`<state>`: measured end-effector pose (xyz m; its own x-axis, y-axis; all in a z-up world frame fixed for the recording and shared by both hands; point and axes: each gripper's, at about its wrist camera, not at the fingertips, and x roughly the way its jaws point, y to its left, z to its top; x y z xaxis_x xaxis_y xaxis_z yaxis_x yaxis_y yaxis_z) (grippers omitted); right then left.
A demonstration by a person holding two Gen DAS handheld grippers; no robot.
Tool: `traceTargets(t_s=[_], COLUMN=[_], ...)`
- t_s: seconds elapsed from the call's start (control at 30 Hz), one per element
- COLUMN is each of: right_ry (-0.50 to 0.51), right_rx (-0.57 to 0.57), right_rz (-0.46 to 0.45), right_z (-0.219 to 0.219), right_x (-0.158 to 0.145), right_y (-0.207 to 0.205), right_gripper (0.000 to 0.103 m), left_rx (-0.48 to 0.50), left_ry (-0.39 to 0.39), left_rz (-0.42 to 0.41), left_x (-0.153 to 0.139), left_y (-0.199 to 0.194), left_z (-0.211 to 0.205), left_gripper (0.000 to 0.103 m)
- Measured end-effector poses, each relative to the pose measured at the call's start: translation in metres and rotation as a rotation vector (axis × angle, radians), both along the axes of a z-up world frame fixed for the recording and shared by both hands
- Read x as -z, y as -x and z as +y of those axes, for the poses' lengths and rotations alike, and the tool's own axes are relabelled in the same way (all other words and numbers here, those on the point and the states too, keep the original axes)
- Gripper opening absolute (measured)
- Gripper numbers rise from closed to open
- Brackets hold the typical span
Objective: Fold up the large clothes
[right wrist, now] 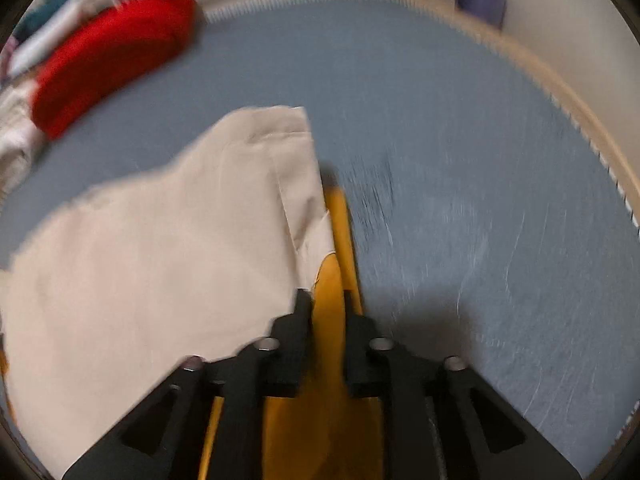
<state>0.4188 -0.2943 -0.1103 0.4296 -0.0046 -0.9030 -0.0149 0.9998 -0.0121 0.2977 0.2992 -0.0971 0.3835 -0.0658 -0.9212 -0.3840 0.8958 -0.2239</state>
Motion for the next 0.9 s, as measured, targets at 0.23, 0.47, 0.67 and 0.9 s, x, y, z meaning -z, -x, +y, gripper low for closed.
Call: traceTargets(t_s=[0.23,0.47,0.67,0.9], right_ry=[-0.001,-0.058,0.045,0.092], right_rx=[0.020,-0.260,-0.305,-0.285], right_rz=[-0.195,-0.139,0.037,0.016], right_z=[-0.015,0.022,0.022,0.027], right_x=[-0.058,-0.048,0.004,-0.013], right_y=[0.028,0.062,0.062,0.073], right_gripper=[0.053,0.053,0.053,0.053], left_rx=[0.109,0.328,0.344,0.341], left_ry=[-0.146,-0.230,-0.267,-0.279], left_rz=[-0.214,-0.044,0.007,-0.014], left_x=[-0.066,-0.015,0.002,-0.019], left_y=[0.015,0.014,0.019,0.042], left_z=[-0.033,-0.090,-0.092,-0.084], left_gripper=[0.047,0.047,0.047,0.047])
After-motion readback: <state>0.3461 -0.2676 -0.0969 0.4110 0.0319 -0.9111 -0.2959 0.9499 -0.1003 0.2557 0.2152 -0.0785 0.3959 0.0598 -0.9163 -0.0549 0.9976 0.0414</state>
